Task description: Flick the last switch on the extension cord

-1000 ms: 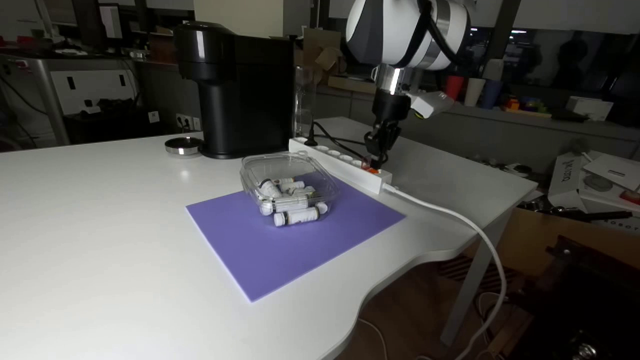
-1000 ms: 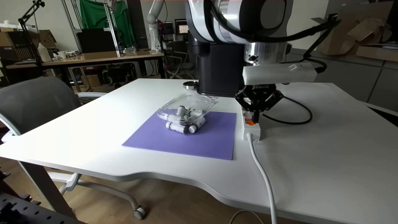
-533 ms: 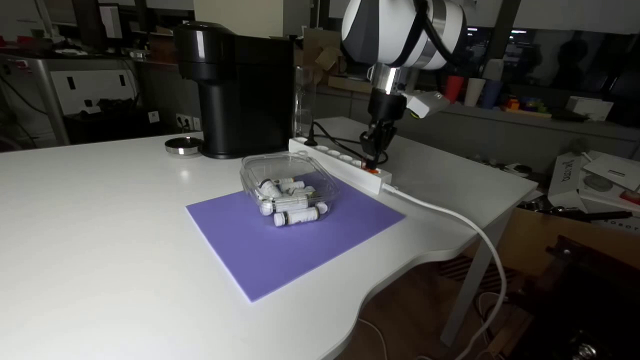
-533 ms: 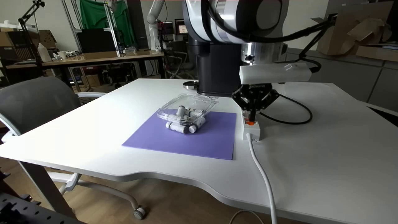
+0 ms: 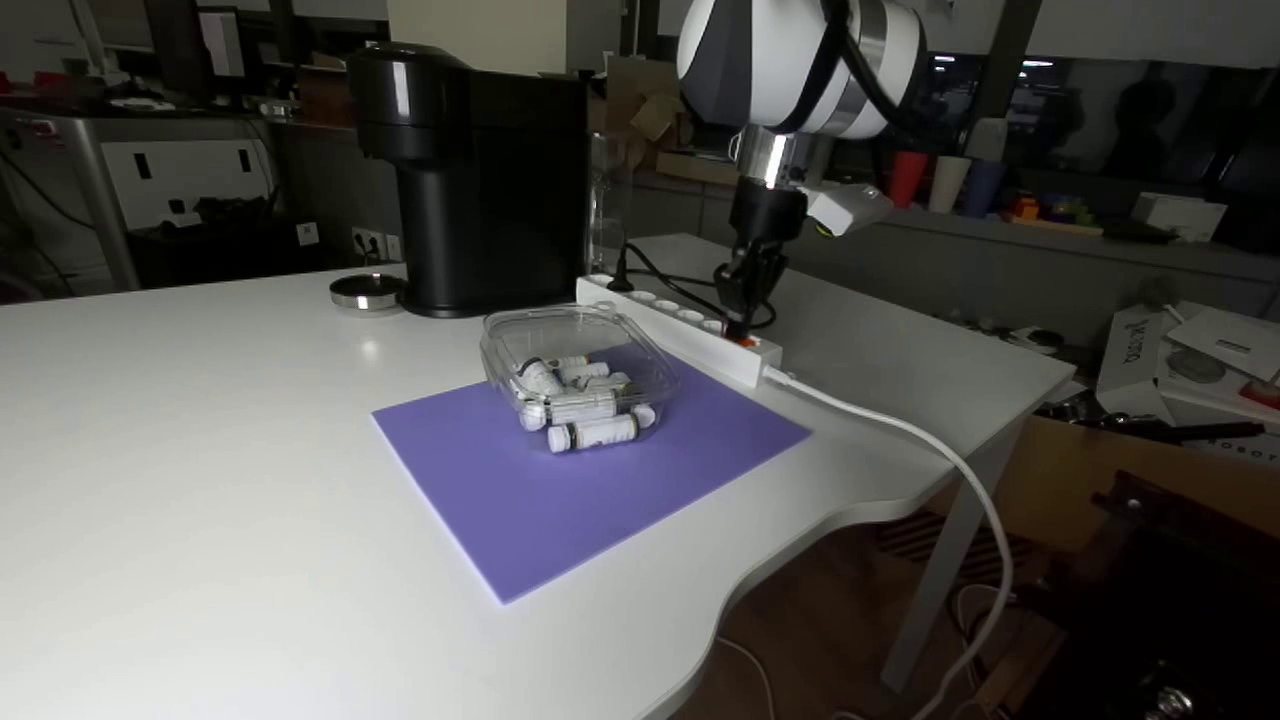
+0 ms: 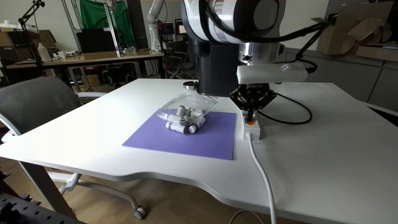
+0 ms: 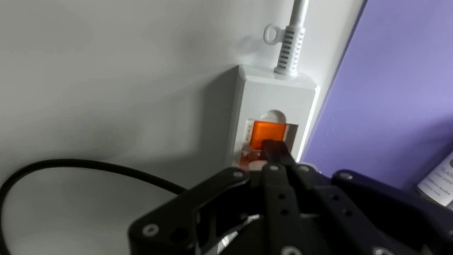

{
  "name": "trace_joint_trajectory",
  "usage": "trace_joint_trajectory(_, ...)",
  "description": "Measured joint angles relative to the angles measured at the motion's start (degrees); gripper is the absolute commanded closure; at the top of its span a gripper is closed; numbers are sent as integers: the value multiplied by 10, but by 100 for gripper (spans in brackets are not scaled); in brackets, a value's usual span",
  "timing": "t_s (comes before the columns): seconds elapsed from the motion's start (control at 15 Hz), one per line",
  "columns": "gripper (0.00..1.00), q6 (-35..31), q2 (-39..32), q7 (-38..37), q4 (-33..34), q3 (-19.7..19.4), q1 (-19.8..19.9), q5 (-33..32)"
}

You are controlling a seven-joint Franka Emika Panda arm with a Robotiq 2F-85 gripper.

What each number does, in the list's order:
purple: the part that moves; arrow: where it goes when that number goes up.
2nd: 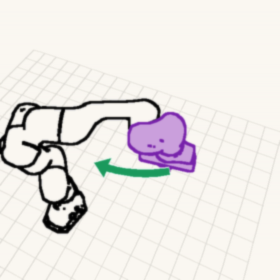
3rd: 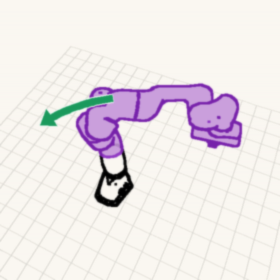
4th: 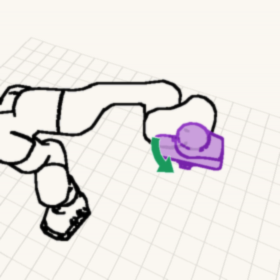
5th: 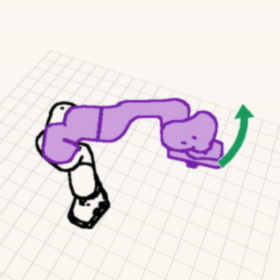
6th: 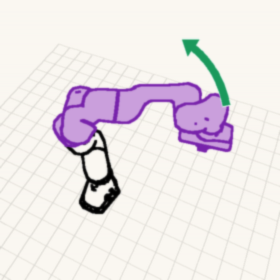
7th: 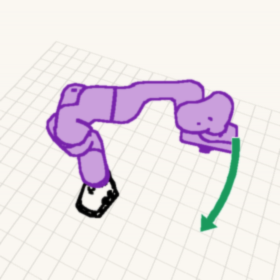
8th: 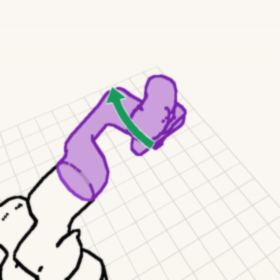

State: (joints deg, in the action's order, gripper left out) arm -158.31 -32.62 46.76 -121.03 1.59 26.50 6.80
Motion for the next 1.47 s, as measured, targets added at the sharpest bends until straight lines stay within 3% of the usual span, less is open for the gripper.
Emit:
trace_joint_trajectory(0.67, 100, 42, -7, -59, 16, -45, -25, -19)
trace_joint_trajectory(1.47, 100, 52, -11, 0, 25, -2, 21, -11)
